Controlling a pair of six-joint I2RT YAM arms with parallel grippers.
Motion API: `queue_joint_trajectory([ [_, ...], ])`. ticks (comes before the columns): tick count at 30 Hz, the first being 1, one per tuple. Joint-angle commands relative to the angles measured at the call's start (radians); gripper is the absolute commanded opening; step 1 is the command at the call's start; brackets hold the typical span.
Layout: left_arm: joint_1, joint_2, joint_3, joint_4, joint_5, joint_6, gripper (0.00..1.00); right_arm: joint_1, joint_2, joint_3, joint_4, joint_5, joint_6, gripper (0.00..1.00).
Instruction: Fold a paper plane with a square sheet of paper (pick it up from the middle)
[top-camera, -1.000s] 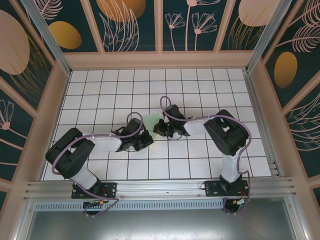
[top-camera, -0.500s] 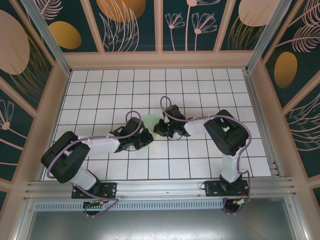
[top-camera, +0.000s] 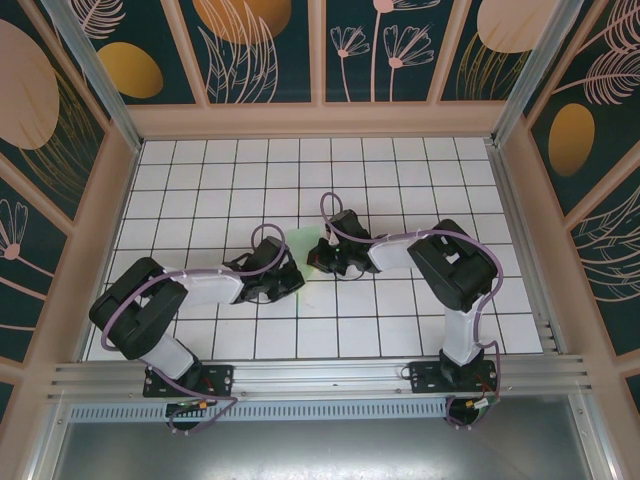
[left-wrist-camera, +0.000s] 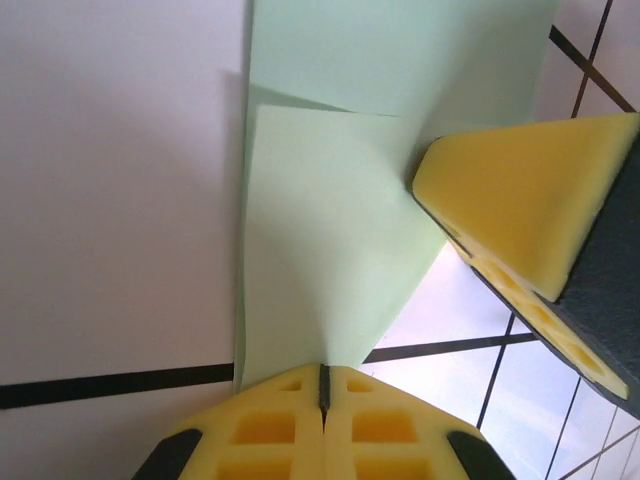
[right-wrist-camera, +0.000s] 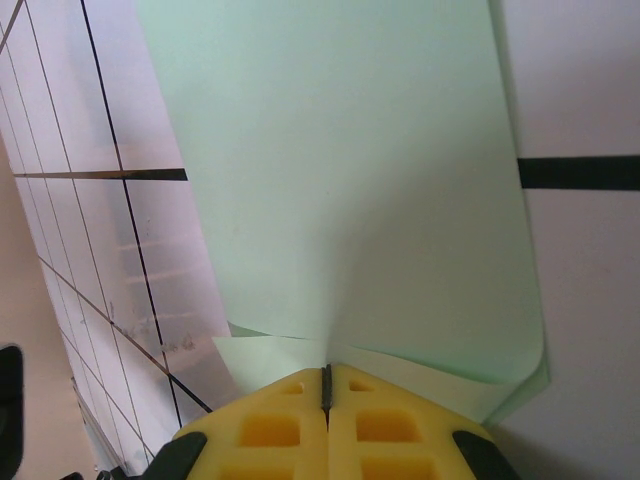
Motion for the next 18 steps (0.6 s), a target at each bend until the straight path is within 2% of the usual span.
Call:
queue_joint_trajectory([
  [1,-0.005,0.015,-0.04,-0.039,0.008,-0.006,0.02,-0.014,0.025,-0.052,-0.14,0.073,0.003,0.0],
  [6,-0.005,0.012,-0.068,-0.059,-0.002,-0.007,0.0,-0.024,0.007,-0.022,-0.129,0.051,-0.053,0.0],
  [14,-0.006,0.013,-0.065,-0.069,-0.009,0.011,0.0,-0.059,-0.106,0.059,-0.188,0.055,-0.259,0.0],
  [18,-0.005,0.025,-0.047,-0.08,-0.011,0.041,0.0,-0.05,-0.127,0.04,-0.189,0.036,-0.276,0.0],
])
